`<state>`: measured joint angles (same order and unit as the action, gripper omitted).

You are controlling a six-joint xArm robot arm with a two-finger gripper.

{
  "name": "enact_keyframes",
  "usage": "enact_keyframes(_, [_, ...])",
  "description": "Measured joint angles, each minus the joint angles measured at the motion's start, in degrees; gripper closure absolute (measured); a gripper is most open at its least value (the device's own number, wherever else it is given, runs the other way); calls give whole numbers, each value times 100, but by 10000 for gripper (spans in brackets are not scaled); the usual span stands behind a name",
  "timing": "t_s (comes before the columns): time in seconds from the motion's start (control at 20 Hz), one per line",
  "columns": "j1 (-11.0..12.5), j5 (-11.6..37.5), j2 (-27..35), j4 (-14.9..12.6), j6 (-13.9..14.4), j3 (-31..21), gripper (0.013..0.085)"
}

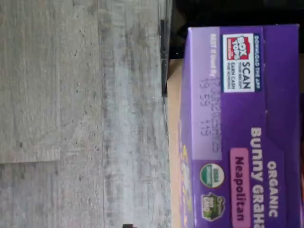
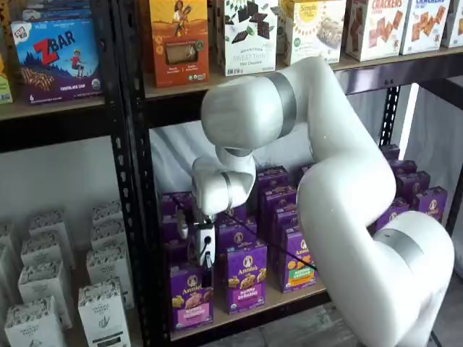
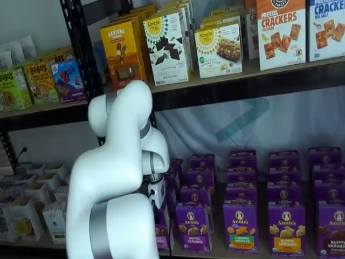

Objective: Pick up the purple box with a pink patch in the middle, on the bottom shelf, the first box from the left

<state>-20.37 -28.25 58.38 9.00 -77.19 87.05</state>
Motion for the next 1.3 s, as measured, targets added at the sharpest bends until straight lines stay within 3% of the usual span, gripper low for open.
enact_keyframes(0.95, [-49,173,252,-57,89,126,130])
enact_keyframes(1.3, [-59,238,255,-59,98,100,290])
